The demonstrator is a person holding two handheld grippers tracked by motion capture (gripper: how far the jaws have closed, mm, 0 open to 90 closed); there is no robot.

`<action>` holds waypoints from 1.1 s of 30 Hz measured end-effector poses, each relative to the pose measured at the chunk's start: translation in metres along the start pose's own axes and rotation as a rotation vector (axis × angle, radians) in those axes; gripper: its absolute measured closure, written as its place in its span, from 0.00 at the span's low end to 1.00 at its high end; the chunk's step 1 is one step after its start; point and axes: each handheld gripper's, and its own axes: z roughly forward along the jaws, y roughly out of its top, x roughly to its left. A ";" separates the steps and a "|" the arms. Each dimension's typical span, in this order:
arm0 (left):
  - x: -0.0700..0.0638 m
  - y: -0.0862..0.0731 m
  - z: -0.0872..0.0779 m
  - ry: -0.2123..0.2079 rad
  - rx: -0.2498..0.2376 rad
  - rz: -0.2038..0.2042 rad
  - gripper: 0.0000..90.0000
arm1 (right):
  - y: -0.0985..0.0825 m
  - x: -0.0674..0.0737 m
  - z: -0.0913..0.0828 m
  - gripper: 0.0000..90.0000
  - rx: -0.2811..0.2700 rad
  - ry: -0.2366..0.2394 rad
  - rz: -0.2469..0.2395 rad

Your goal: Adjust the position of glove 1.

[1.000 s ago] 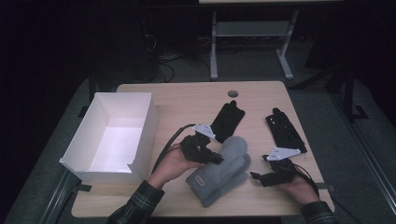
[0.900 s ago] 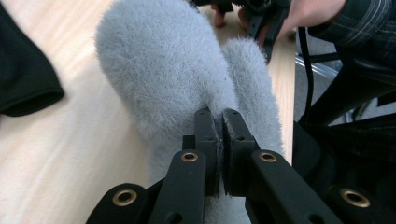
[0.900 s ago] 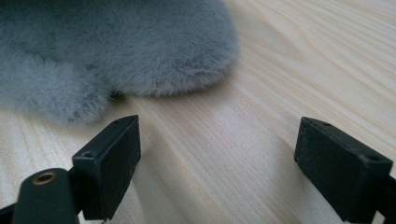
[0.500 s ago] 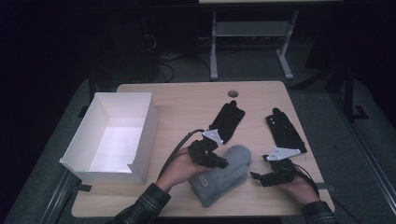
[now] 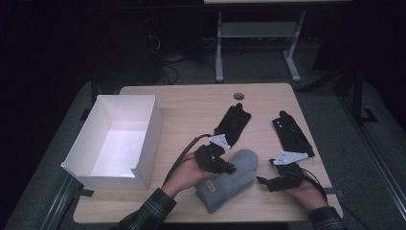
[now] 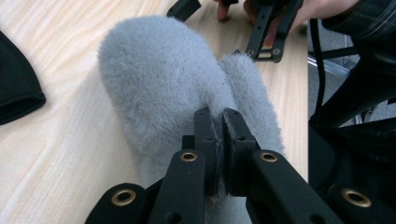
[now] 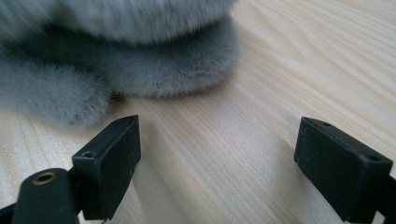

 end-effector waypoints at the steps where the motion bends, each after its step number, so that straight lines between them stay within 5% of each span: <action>1: 0.001 -0.001 0.003 -0.008 0.004 -0.007 0.94 | 0.000 0.000 0.000 0.16 0.000 0.000 0.000; 12: -0.001 -0.006 0.016 0.033 0.055 0.023 0.90 | 0.000 0.000 0.000 0.16 0.000 0.000 0.000; 17: -0.007 0.001 0.004 0.023 -0.009 0.035 0.69 | 0.000 0.000 0.000 0.16 0.000 -0.001 0.002; 25: 0.005 0.001 -0.016 0.087 -0.069 0.020 0.46 | 0.000 0.000 0.000 0.17 -0.001 -0.005 0.001; 26: 0.007 -0.001 -0.020 0.098 -0.073 0.011 0.48 | 0.000 0.001 -0.001 0.21 -0.002 -0.004 0.003; 29: 0.015 -0.010 -0.033 0.119 -0.084 -0.020 0.74 | 0.004 0.001 -0.010 0.55 0.003 -0.008 0.007; 30: 0.018 -0.012 -0.036 0.127 -0.079 -0.031 0.85 | 0.006 0.000 -0.014 0.70 -0.001 0.003 0.013; 33: 0.022 -0.022 -0.042 0.157 -0.052 -0.046 0.99 | 0.014 0.000 -0.019 0.95 0.008 0.050 0.042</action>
